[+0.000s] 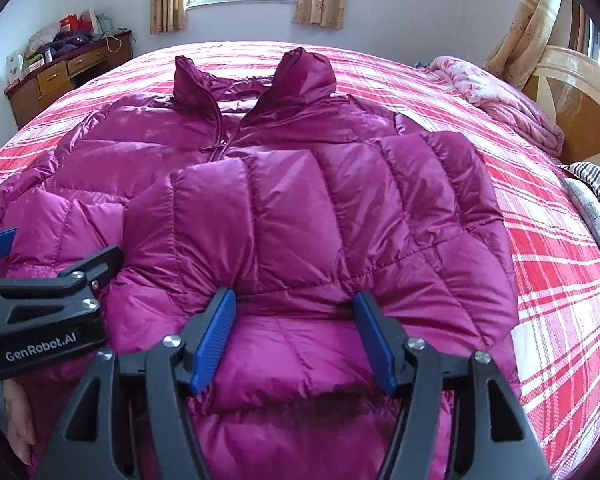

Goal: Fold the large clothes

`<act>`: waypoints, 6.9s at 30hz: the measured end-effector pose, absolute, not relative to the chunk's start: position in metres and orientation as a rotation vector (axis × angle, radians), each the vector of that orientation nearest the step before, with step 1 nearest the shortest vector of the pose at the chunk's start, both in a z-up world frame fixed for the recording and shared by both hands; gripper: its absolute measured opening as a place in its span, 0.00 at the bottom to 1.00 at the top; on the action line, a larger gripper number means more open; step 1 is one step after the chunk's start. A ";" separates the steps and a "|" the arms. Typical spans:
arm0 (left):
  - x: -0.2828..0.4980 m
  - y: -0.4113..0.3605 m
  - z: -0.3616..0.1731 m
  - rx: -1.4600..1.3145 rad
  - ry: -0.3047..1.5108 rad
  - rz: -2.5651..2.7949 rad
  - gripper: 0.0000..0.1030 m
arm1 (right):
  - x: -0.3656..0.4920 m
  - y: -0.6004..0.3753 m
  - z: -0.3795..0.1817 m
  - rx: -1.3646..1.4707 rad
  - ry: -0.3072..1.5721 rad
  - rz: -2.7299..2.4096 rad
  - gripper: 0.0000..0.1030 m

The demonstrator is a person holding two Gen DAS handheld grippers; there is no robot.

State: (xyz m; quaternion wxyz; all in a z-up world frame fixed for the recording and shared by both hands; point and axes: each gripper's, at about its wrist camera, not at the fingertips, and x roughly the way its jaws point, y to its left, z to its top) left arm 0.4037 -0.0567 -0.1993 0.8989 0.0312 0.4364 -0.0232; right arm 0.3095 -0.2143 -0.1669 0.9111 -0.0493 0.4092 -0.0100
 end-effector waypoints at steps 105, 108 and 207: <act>0.310 -0.013 -0.019 0.256 0.463 -0.037 0.14 | 0.219 -0.272 -0.158 -0.056 0.766 0.029 0.83; 0.315 -0.026 -0.025 0.267 0.476 -0.051 0.14 | 0.220 -0.275 -0.161 -0.045 0.774 0.032 0.83; 0.449 -0.002 -0.187 -0.002 0.867 -0.093 0.88 | 0.321 -0.188 -0.156 0.051 0.830 0.074 0.44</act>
